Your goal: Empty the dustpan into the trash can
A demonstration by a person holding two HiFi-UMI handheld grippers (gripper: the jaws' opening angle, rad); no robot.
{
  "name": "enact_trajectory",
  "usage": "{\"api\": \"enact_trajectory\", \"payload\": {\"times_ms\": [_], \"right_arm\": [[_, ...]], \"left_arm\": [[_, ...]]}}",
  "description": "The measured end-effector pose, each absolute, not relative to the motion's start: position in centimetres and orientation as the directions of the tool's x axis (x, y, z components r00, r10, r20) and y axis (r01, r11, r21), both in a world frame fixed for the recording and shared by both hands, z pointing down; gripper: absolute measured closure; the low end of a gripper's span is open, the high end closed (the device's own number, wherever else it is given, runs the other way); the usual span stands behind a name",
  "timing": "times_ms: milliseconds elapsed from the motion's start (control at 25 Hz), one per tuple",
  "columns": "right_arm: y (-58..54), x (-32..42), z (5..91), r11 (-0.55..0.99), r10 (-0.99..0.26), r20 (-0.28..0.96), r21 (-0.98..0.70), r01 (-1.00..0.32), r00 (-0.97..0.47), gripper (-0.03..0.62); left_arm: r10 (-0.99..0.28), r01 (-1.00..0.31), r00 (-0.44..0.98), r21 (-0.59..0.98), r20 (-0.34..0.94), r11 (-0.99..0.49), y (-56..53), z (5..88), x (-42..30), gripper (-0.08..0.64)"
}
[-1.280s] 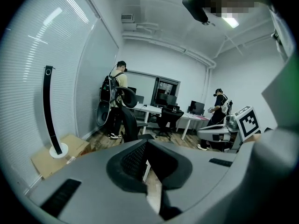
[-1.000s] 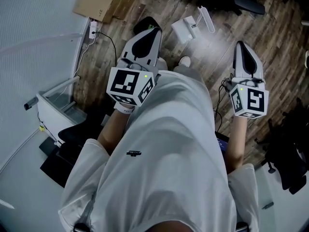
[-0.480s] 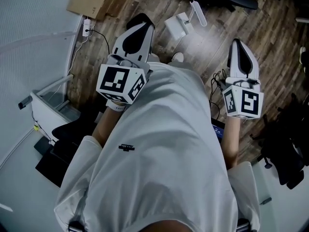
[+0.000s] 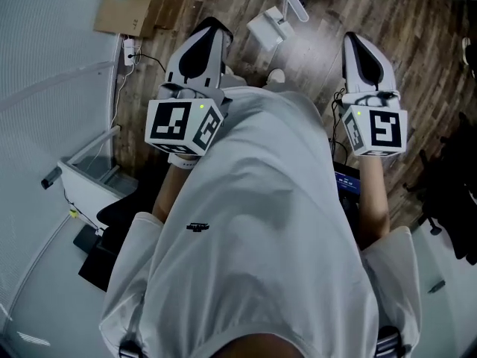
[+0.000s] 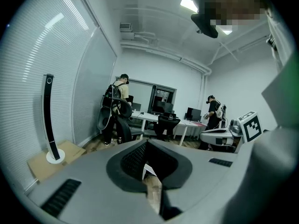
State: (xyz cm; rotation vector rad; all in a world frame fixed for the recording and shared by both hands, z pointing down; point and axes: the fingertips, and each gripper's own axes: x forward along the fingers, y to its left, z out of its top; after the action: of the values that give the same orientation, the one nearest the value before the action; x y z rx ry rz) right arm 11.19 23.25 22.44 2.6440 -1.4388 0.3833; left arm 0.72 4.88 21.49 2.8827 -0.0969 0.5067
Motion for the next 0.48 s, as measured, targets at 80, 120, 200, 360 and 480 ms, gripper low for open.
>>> {"api": "enact_trajectory", "payload": {"times_ms": [80,120,200,360,480], "right_arm": [[23.2,11.0,22.3,-0.546,-0.811,0.269,-0.031,-0.837,0.519,0.581],[23.3,10.9,22.2,-0.545,-0.812,0.267,-0.030,-0.838,0.518,0.581],[23.3,10.9,22.0,-0.541,-0.815,0.265,-0.030,-0.841,0.515,0.581],[23.4,10.8,22.2,-0.534,-0.813,0.278,-0.009,-0.845,0.511,0.581],[23.6,10.4,22.2,-0.536,-0.813,0.281,-0.018,-0.844,0.510,0.581]], "left_arm": [[-0.023,-0.095,0.940,0.196,0.341,-0.976,5.2,21.4,0.7,0.553],[-0.020,-0.091,0.940,0.196,0.340,-0.976,5.5,21.4,0.7,0.553],[-0.016,-0.090,0.940,0.199,0.342,-0.976,5.8,21.4,0.8,0.554],[-0.011,-0.089,0.936,0.208,0.352,-0.974,6.3,21.9,0.7,0.554],[-0.007,-0.086,0.936,0.209,0.353,-0.974,6.7,22.0,0.4,0.552]]}}
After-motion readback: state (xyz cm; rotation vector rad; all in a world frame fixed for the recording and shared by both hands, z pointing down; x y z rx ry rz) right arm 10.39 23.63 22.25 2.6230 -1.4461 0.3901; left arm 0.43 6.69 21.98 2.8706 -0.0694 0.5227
